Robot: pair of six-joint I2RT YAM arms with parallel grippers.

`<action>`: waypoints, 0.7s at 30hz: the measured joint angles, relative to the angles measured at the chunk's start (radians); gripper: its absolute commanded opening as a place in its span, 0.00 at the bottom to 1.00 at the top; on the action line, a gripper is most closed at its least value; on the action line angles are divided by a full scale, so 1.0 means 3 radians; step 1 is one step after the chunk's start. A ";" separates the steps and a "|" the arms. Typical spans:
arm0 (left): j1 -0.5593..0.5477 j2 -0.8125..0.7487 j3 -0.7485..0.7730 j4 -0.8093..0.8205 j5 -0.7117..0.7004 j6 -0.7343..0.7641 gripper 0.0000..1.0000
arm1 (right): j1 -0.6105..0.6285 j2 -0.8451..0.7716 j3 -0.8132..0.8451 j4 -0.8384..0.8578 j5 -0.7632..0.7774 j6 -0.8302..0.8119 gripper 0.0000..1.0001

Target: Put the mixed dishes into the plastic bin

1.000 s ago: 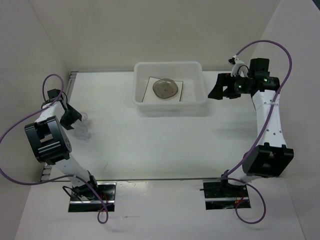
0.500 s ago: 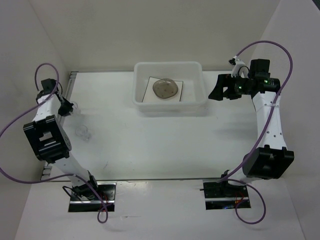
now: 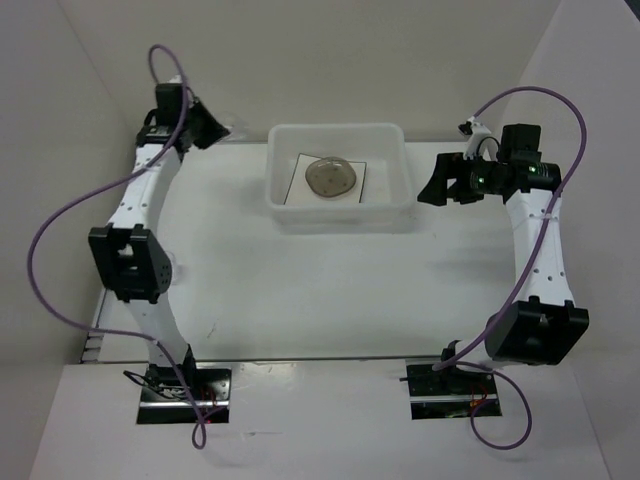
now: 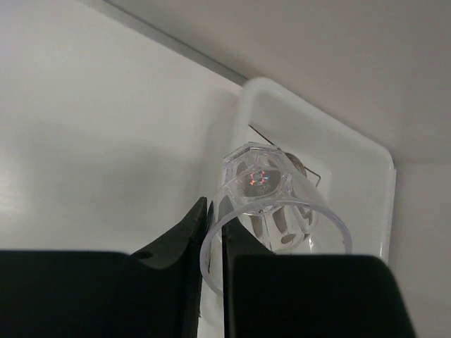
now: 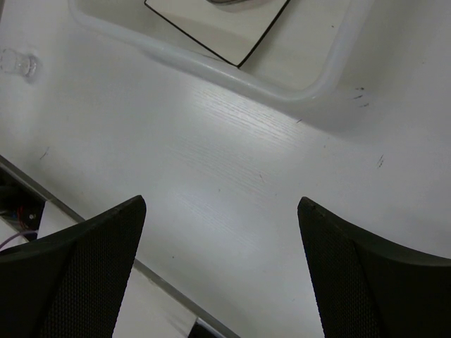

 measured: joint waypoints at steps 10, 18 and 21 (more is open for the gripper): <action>-0.0979 0.1853 0.2160 -0.0753 0.0191 0.0509 0.00 | -0.0203 -0.0186 -0.0165 0.0032 -0.0052 0.0001 0.91; -0.1460 0.2803 0.3435 -0.1180 0.0476 0.0610 0.01 | -0.0256 -0.0245 -0.0256 0.0052 -0.0056 0.0000 0.91; -0.1625 0.3016 0.3885 -0.1296 0.0533 0.0631 0.02 | -0.0267 -0.0245 -0.0278 0.0066 -0.0019 0.0000 0.91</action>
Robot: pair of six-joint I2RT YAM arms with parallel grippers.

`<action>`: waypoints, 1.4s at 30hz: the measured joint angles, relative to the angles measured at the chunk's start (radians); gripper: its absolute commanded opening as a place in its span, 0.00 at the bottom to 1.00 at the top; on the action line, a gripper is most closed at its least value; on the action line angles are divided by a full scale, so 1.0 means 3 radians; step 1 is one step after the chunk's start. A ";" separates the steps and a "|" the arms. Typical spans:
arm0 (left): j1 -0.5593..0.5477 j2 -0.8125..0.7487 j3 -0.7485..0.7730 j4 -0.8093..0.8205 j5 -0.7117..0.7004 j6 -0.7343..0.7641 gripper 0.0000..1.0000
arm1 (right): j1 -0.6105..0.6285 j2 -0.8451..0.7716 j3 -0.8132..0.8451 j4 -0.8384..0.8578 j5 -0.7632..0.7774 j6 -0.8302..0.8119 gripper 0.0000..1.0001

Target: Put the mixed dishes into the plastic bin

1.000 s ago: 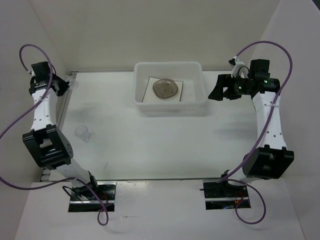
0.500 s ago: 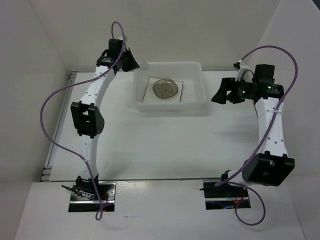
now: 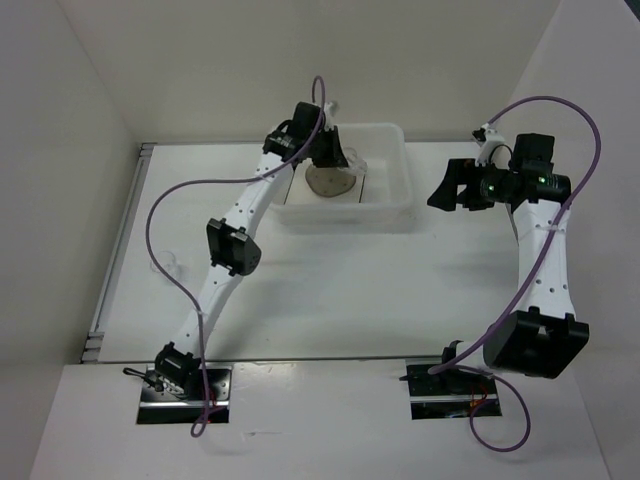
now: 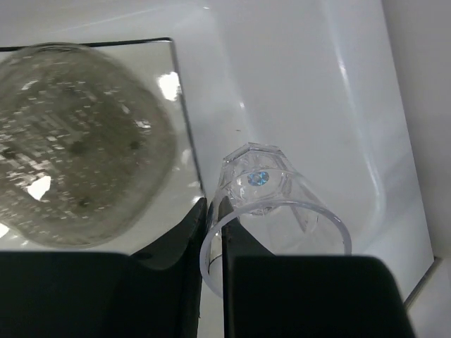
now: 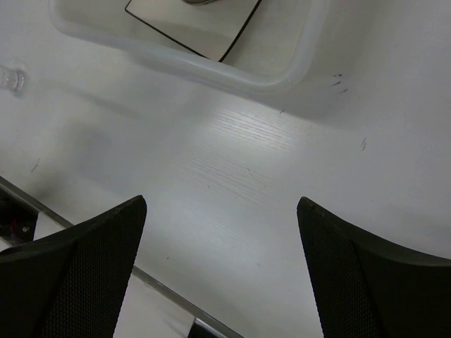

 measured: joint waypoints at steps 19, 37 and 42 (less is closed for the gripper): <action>-0.0575 0.0604 0.0443 -0.0467 -0.0435 0.0142 0.09 | -0.0018 -0.0033 -0.0131 0.0023 0.0094 -0.0004 0.91; -0.0610 0.0636 0.0443 -0.0387 -0.0294 0.0145 0.36 | -0.0089 -0.0038 -0.0249 0.0033 0.0086 -0.0051 0.91; -0.0623 0.0632 0.0443 -0.0345 -0.0253 0.0144 0.45 | -0.0102 -0.0038 -0.0256 0.0033 0.0070 -0.0051 0.91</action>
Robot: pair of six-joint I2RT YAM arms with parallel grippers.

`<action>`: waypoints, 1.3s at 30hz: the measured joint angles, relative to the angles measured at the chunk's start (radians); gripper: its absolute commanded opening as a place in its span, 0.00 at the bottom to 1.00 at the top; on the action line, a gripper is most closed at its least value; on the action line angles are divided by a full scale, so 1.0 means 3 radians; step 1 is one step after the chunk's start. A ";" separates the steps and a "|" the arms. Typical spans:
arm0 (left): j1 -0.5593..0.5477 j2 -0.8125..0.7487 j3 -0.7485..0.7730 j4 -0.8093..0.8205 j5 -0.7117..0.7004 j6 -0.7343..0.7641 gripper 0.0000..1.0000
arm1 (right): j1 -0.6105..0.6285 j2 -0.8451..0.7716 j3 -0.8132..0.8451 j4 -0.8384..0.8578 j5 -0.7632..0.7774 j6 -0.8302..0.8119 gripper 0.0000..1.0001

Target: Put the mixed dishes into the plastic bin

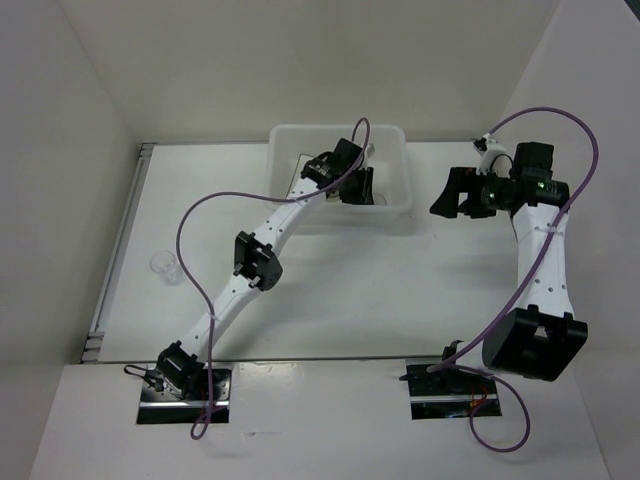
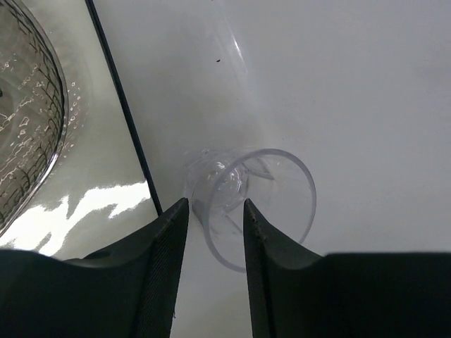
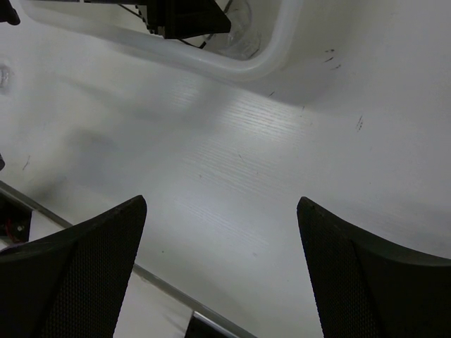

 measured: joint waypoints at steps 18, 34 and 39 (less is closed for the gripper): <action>0.0425 -0.1273 0.0010 -0.0207 -0.0641 -0.0053 1.00 | -0.0024 -0.0008 -0.0175 0.0064 -0.0120 0.0004 0.91; 0.1770 -0.2937 -0.1910 -0.1088 -0.1892 -0.0496 1.00 | -0.0032 -0.0013 -0.0403 0.0229 -0.0226 0.0090 0.91; 0.1966 -0.4148 -0.4281 -0.0450 -0.1770 -0.0565 1.00 | -0.0057 -0.0013 -0.0436 0.0253 -0.0234 0.0093 0.91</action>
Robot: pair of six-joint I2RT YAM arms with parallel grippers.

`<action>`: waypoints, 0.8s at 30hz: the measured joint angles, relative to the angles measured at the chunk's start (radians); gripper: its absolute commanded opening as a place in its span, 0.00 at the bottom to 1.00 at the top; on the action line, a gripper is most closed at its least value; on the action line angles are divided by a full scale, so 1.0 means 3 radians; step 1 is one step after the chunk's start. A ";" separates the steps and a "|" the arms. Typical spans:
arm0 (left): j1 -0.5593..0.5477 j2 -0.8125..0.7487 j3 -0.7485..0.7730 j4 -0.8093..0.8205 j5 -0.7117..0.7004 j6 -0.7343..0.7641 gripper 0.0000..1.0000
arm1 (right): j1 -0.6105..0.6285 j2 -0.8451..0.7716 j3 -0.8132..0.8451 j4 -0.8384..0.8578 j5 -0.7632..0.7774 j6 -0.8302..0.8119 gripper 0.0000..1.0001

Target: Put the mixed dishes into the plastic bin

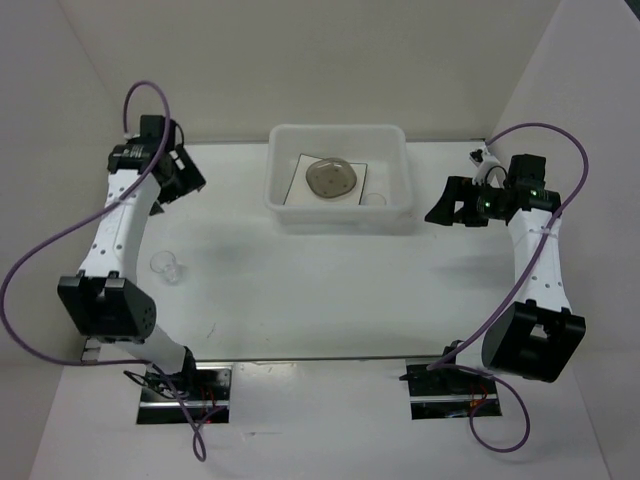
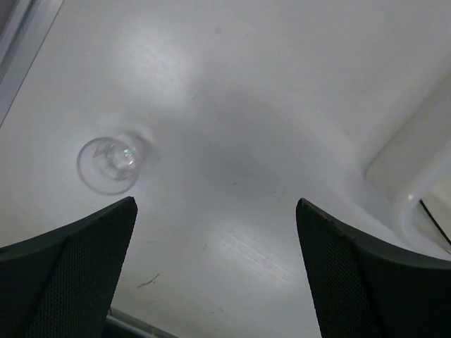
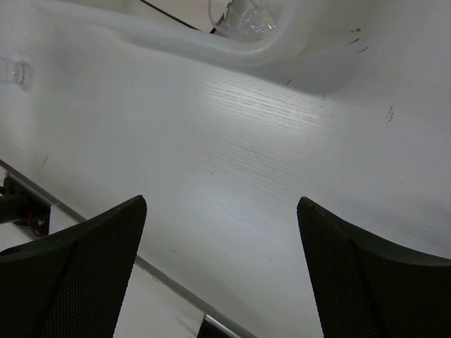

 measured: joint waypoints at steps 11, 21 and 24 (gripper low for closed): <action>0.0888 -0.1259 -0.2099 0.0537 0.0381 -0.0340 1.00 | -0.0004 0.0003 -0.0058 0.0085 -0.0066 0.0062 0.91; 0.1109 -0.1233 -0.2744 0.0647 0.0582 -0.0863 1.00 | -0.0004 0.0009 -0.0104 0.0095 -0.0067 0.0072 0.91; 0.1137 -0.1183 -0.2762 0.0643 0.0529 -0.1029 1.00 | -0.0014 0.0009 -0.0104 0.0095 -0.0060 0.0070 0.91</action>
